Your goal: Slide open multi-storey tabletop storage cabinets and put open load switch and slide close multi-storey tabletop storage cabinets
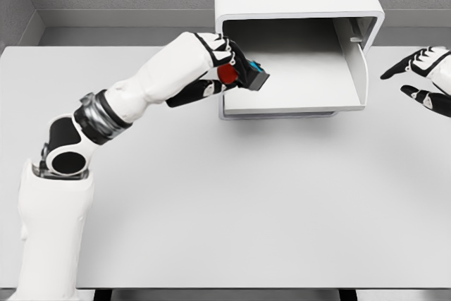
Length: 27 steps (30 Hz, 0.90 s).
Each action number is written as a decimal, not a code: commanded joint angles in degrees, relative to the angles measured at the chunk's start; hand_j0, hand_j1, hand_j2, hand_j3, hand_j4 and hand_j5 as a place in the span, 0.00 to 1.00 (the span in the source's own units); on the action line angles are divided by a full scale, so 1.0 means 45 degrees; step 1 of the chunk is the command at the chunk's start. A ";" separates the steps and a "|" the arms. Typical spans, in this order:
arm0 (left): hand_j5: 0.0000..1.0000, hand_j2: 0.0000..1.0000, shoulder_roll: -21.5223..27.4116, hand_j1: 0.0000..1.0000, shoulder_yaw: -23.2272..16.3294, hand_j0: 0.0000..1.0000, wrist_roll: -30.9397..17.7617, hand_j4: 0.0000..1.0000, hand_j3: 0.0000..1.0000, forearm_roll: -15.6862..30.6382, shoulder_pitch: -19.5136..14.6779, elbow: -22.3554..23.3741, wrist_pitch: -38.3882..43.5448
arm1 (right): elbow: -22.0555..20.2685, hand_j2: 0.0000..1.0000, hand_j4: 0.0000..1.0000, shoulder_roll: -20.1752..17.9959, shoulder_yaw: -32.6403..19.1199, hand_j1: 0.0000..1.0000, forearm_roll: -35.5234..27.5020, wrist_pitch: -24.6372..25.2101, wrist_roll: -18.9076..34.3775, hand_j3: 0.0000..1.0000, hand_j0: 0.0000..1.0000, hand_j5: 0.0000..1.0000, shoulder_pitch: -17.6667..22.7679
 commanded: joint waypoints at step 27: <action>0.37 0.37 -0.0574 0.37 -0.1343 0.37 0.0008 0.37 0.37 -0.1022 -0.1582 0.2581 0.0036 | -0.0098 0.52 0.52 -0.0145 -0.0411 0.52 0.0089 0.0018 0.0358 0.52 0.52 0.52 0.1934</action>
